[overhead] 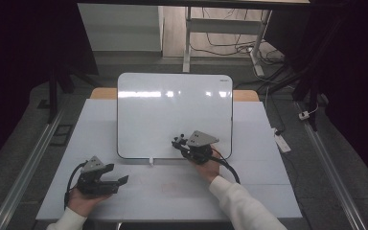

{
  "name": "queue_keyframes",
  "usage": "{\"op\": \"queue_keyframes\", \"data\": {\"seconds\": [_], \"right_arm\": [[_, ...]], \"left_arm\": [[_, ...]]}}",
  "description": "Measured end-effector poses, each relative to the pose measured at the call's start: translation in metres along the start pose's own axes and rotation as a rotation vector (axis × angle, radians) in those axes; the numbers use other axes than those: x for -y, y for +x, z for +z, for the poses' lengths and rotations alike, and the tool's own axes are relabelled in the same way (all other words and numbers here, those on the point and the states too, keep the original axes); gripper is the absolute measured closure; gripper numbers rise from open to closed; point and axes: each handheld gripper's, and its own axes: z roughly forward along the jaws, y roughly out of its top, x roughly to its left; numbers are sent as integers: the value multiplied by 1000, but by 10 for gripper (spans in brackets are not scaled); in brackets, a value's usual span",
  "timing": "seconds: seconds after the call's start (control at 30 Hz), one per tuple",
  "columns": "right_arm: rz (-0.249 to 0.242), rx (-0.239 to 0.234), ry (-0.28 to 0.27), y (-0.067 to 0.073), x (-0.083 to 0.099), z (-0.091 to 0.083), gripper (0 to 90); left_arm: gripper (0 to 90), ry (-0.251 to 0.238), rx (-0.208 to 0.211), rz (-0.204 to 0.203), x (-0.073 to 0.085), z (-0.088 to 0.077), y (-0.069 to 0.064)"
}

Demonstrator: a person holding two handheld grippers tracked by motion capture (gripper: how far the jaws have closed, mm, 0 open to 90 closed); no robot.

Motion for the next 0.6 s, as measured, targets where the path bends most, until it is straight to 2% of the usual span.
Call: {"op": "queue_keyframes", "data": {"seconds": [0.03,0.1,0.23,0.3,0.47,0.53,0.6], "right_arm": [[32,15,-7,-5,-1,-3,787],[65,16,-26,-11,-2,-10,786],[126,-18,-66,-13,-6,-25,786],[175,-54,-74,-12,-8,-30,785],[197,-123,-43,-2,-9,-36,785],[186,-135,-20,4,-8,-37,785],[197,-154,-7,9,-4,-38,784]], "left_arm": [[235,0,1,-1,0,0,0],[235,1,4,-2,0,0,1],[235,-3,3,-2,-1,2,1],[236,-8,-1,-1,-2,1,-1],[242,-52,2,21,-8,-1,-6],[247,-74,21,28,-14,-1,-9],[252,-96,44,38,-23,1,-15]]}}
